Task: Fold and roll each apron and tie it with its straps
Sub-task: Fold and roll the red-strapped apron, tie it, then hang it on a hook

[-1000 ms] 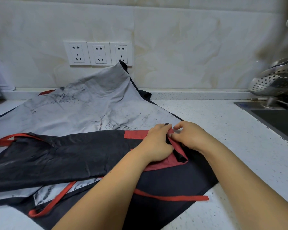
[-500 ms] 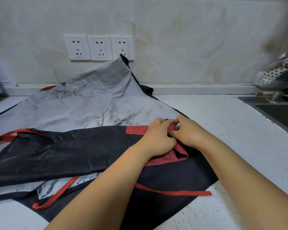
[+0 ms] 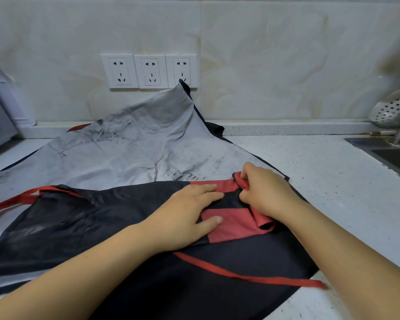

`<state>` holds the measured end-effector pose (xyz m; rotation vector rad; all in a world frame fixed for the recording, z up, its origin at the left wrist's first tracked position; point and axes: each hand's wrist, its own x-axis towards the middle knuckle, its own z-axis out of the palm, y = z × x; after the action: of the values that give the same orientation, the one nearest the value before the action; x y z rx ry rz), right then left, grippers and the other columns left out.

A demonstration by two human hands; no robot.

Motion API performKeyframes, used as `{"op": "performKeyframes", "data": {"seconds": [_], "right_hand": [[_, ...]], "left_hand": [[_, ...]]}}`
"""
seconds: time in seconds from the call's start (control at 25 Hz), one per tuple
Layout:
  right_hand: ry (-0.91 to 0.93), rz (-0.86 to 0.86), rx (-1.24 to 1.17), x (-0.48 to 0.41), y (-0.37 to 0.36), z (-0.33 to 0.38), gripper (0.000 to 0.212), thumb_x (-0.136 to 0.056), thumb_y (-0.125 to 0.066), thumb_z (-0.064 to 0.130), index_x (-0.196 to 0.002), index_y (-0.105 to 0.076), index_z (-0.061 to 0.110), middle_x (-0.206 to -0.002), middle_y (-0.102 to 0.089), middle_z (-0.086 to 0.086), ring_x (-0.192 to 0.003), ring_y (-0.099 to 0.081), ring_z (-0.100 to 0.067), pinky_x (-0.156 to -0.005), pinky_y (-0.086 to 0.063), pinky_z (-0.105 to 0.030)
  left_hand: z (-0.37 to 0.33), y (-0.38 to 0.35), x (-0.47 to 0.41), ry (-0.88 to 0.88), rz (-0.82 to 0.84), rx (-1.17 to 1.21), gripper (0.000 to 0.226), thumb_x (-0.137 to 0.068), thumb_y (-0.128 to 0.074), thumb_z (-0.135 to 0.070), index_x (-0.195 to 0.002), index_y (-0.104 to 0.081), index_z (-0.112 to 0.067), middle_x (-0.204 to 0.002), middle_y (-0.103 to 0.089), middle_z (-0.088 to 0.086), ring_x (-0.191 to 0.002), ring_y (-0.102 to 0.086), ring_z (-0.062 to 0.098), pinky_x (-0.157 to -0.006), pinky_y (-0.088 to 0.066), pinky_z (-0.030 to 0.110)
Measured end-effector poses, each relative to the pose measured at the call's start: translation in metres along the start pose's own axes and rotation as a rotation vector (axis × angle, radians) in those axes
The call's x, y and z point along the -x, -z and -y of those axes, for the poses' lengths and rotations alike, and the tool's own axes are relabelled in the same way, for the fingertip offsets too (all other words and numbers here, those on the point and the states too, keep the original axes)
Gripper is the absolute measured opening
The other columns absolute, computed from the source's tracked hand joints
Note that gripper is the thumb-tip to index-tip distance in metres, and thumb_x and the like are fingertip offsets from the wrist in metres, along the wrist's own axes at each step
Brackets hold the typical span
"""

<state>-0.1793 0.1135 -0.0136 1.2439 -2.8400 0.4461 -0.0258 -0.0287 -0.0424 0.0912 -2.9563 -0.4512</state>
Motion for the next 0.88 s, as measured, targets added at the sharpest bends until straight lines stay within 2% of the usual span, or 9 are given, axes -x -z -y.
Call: {"op": "performKeyframes", "data": {"seconds": [0.2,0.28,0.36,0.44,0.52,0.6,0.68,0.76,0.88], "right_hand": [[0.041,-0.018,0.215,0.004,-0.007,0.015,0.02,-0.088,-0.046,0.01,-0.108,-0.052,0.012,-0.103,-0.055,-0.006,-0.079,-0.051,-0.024,-0.067,-0.041,-0.032],[0.065,0.007,0.252,0.004,-0.009,0.02,0.017,-0.092,-0.044,0.013,-0.103,-0.057,0.012,-0.097,-0.055,-0.006,-0.079,-0.052,-0.026,-0.065,-0.041,-0.032],[0.003,0.068,0.039,-0.002,0.0,0.02,0.02,-0.094,-0.043,0.014,-0.09,-0.062,0.008,-0.082,-0.059,-0.008,-0.077,-0.057,-0.029,-0.061,-0.042,-0.032],[-0.203,0.135,-0.376,-0.007,0.013,0.017,0.014,-0.094,-0.05,0.009,-0.095,-0.064,0.005,-0.073,-0.062,-0.008,-0.06,-0.055,-0.021,-0.052,-0.046,-0.026],[-0.338,0.168,-0.571,-0.004,0.02,0.018,0.009,-0.088,-0.064,0.009,-0.096,-0.059,0.01,-0.069,-0.06,-0.005,-0.049,-0.049,-0.013,-0.044,-0.044,-0.02],[-0.394,0.197,-0.543,-0.003,0.017,0.018,0.019,-0.083,-0.074,0.014,-0.089,-0.057,0.015,-0.07,-0.059,-0.004,-0.046,-0.046,-0.012,-0.044,-0.042,-0.019],[-0.434,0.241,-0.497,-0.007,0.012,0.019,0.022,-0.081,-0.076,0.019,-0.094,-0.062,0.008,-0.071,-0.056,-0.005,-0.05,-0.045,-0.013,-0.044,-0.041,-0.02],[-0.429,0.282,-0.335,-0.012,0.009,0.021,0.029,-0.081,-0.074,0.029,-0.096,-0.064,0.006,-0.074,-0.055,-0.005,-0.059,-0.049,-0.016,-0.044,-0.04,-0.021],[-0.33,0.244,-0.043,-0.012,0.008,0.032,0.033,-0.084,-0.068,0.035,-0.101,-0.05,0.013,-0.09,-0.056,-0.005,-0.075,-0.054,-0.021,-0.053,-0.04,-0.026]], "left_hand": [[0.025,0.004,0.023,-0.003,0.034,-0.129,0.072,-0.083,-0.013,-0.073,-0.147,-0.031,-0.045,-0.159,-0.018,-0.021,-0.147,-0.009,0.001,-0.121,0.001,0.03],[0.025,0.005,0.024,-0.003,0.053,-0.15,0.075,-0.081,-0.007,-0.073,-0.148,-0.027,-0.046,-0.16,-0.014,-0.021,-0.148,-0.005,0.002,-0.121,0.003,0.031],[0.026,0.006,0.024,-0.004,0.054,-0.139,0.076,-0.08,-0.007,-0.073,-0.148,-0.027,-0.046,-0.16,-0.015,-0.019,-0.148,-0.005,0.004,-0.121,0.001,0.034],[0.027,0.005,0.023,-0.008,0.058,-0.125,0.077,-0.08,-0.007,-0.073,-0.148,-0.028,-0.045,-0.16,-0.016,-0.018,-0.148,-0.007,0.005,-0.121,0.001,0.036],[0.027,0.006,0.023,-0.013,0.067,-0.128,0.073,-0.083,-0.012,-0.073,-0.148,-0.027,-0.045,-0.16,-0.016,-0.017,-0.148,-0.006,0.005,-0.121,0.001,0.036],[0.027,0.006,0.024,-0.01,0.074,-0.129,0.061,-0.092,-0.025,-0.067,-0.148,-0.028,-0.044,-0.16,-0.017,-0.016,-0.148,-0.006,0.006,-0.122,0.001,0.037],[0.027,0.006,0.024,-0.009,0.071,-0.124,0.055,-0.097,-0.031,-0.061,-0.149,-0.028,-0.043,-0.161,-0.017,-0.015,-0.148,-0.007,0.007,-0.122,0.0,0.038],[0.028,0.006,0.023,-0.012,0.066,-0.121,0.054,-0.097,-0.032,-0.06,-0.149,-0.028,-0.043,-0.161,-0.017,-0.015,-0.148,-0.007,0.007,-0.122,-0.001,0.039],[0.028,0.005,0.025,-0.014,0.049,-0.107,0.054,-0.097,-0.034,-0.059,-0.148,-0.03,-0.043,-0.16,-0.018,-0.014,-0.148,-0.008,0.007,-0.122,-0.001,0.038]]}}
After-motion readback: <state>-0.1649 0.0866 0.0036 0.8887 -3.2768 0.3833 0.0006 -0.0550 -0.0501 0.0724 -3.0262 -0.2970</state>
